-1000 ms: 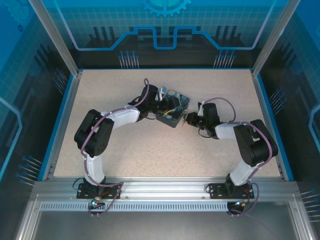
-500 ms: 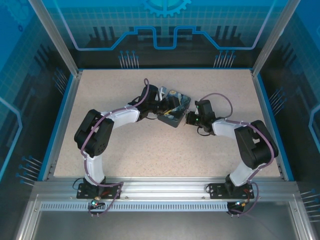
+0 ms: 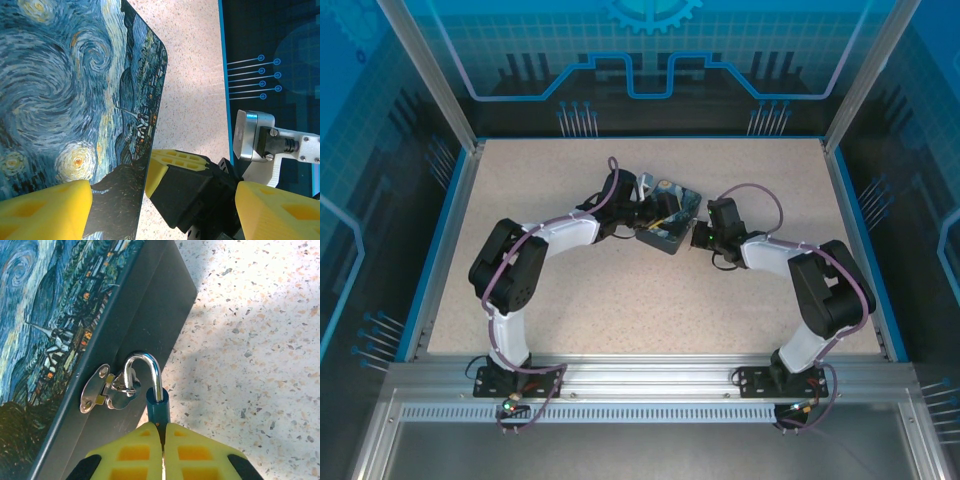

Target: Unlock the padlock with the key

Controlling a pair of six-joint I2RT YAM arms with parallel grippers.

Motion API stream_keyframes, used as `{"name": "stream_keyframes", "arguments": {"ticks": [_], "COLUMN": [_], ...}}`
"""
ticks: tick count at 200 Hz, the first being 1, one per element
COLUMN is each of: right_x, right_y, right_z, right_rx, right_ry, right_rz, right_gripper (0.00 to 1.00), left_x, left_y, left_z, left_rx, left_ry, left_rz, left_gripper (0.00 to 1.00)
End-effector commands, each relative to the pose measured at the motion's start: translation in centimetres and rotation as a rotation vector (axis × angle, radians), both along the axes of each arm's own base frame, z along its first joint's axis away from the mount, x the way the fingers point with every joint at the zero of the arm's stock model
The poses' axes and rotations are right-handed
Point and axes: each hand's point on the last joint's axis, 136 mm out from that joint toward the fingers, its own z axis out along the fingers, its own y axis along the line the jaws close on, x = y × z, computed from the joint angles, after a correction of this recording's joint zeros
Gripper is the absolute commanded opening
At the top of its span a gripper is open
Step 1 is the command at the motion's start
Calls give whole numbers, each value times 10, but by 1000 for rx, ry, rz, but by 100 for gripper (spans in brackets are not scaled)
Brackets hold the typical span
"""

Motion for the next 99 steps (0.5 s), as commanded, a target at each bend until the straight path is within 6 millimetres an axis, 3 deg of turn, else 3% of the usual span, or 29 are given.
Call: {"name": "stream_keyframes", "arguments": {"ticks": [1,99], "right_x": [15,21], "right_y": [-13,-17], "right_z": [8,14], "right_rx": [52,178], "right_ry": [-12,-29], "right_rz": [-140,-225], "right_gripper": [7,7], "left_x": [-11,-14], "left_y": [12,9], "left_z": [-54,-55], "left_rx": [100,89], "left_ry": [141,141], "left_rz": [28,21], "left_gripper": [78,78]}}
